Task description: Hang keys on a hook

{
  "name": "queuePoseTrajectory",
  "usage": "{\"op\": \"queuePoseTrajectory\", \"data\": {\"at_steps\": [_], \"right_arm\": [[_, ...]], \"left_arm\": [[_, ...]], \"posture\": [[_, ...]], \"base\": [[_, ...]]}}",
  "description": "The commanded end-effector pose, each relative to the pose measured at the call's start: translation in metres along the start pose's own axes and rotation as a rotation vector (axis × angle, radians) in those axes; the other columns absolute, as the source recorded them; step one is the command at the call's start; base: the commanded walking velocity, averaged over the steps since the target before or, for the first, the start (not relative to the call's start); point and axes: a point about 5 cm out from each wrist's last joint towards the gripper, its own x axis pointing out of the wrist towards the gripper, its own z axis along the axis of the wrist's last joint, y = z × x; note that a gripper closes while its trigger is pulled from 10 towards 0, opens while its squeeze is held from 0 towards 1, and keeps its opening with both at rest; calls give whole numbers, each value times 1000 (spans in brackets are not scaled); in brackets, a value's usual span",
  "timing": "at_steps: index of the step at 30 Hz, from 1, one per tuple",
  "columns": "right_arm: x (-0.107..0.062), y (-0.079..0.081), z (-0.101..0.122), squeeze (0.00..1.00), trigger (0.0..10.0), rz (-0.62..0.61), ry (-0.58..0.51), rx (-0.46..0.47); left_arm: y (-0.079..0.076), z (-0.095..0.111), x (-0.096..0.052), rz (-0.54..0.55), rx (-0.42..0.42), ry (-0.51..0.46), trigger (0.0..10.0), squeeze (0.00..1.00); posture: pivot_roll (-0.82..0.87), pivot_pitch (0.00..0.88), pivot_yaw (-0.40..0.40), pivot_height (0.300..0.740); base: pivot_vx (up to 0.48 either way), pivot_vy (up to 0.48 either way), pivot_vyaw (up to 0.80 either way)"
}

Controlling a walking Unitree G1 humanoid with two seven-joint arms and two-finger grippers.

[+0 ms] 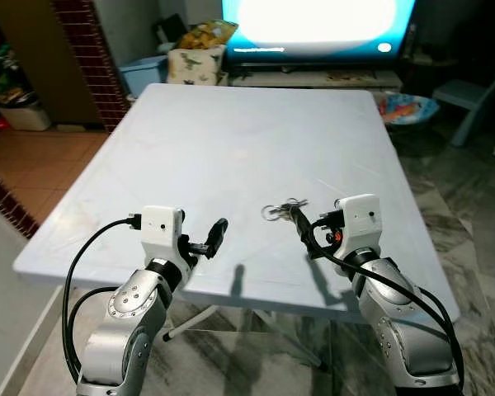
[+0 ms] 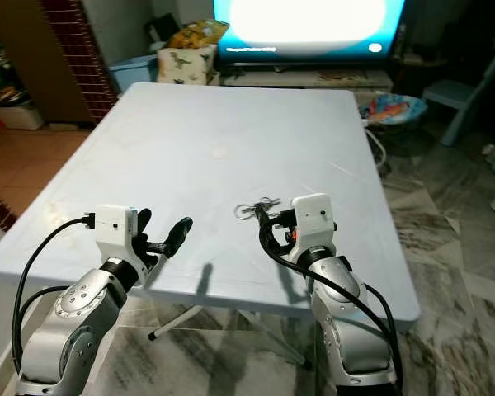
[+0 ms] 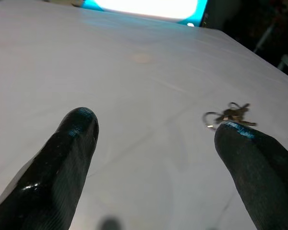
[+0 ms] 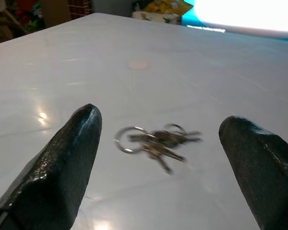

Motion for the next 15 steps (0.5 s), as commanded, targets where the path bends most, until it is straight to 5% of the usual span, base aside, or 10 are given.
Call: {"op": "queuePoseTrajectory", "data": {"at_steps": [1,9,15], "right_arm": [[1,3,2,0,10000,11,-7,3],[1,3,3,0,10000,7,-8,4],[1,3,2,0,10000,0,-9,5]], "left_arm": [[5,2,-1,17,16,1,10000,0],[4,2,-2,19,18,2,10000,0],[3,2,-2,11,26,-3,10000,0]], "posture": [[-23,47,54,740],[-21,52,56,740],[-22,52,57,740]], "base": [[0,390,0],[0,385,0],[0,0,0]]}}
